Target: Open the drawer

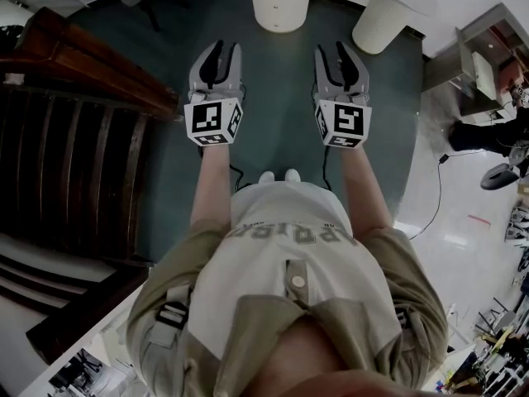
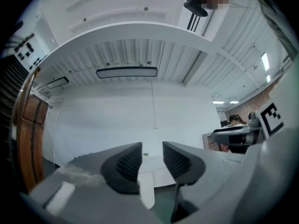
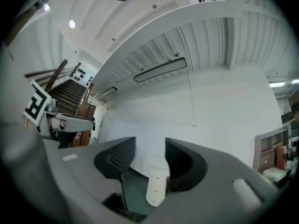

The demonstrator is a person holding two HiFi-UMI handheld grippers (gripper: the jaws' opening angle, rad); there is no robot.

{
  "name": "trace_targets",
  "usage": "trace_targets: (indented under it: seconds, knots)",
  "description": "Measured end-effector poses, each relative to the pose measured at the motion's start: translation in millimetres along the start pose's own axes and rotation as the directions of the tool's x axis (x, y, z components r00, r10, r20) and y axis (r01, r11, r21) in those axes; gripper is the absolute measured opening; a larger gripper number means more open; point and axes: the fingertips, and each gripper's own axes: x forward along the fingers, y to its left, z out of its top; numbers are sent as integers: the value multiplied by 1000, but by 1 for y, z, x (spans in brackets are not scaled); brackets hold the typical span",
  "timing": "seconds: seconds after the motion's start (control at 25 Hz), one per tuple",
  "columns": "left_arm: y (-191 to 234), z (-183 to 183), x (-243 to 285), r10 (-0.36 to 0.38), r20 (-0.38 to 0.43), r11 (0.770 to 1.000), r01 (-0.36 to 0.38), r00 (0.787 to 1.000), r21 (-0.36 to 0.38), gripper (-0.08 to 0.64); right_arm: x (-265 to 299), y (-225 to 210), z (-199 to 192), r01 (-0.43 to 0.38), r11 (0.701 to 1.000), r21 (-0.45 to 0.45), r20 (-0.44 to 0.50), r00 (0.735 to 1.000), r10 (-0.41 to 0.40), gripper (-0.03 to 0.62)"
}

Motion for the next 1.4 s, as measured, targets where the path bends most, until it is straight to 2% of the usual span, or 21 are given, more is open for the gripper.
trace_targets:
  seconds: [0.04,0.08,0.12,0.2,0.72,1.16,1.4]
  knots:
    - [1,-2,0,-6,-5,1000,6,1000,-16,167,1,0,-3,-11,1000,9,-8,1000,11,244]
    - [2,-4,1,-8,-11,1000,8,1000,-28,242,1,0,-5,-15,1000,14,-15,1000,15,287]
    - [3,-6,1,-8,-14,999,7,1000,-35,287,1,-2,-8,-13,1000,15,-22,1000,13,318]
    - [4,-8,0,-3,-19,999,2,1000,-43,317,1,-7,-13,1,1000,12,-32,999,-1,353]
    - [1,-24,9,6,-87,999,-9,996,-40,321,-3,-33,-33,30,999,37,-82,996,-27,356]
    - [-14,-61,31,38,-162,998,-47,986,-52,321,8,-57,-68,-21,999,32,-143,989,26,356]
    - [7,-74,39,64,-186,996,-75,980,-49,321,30,-55,-85,-26,998,51,-164,986,34,356]
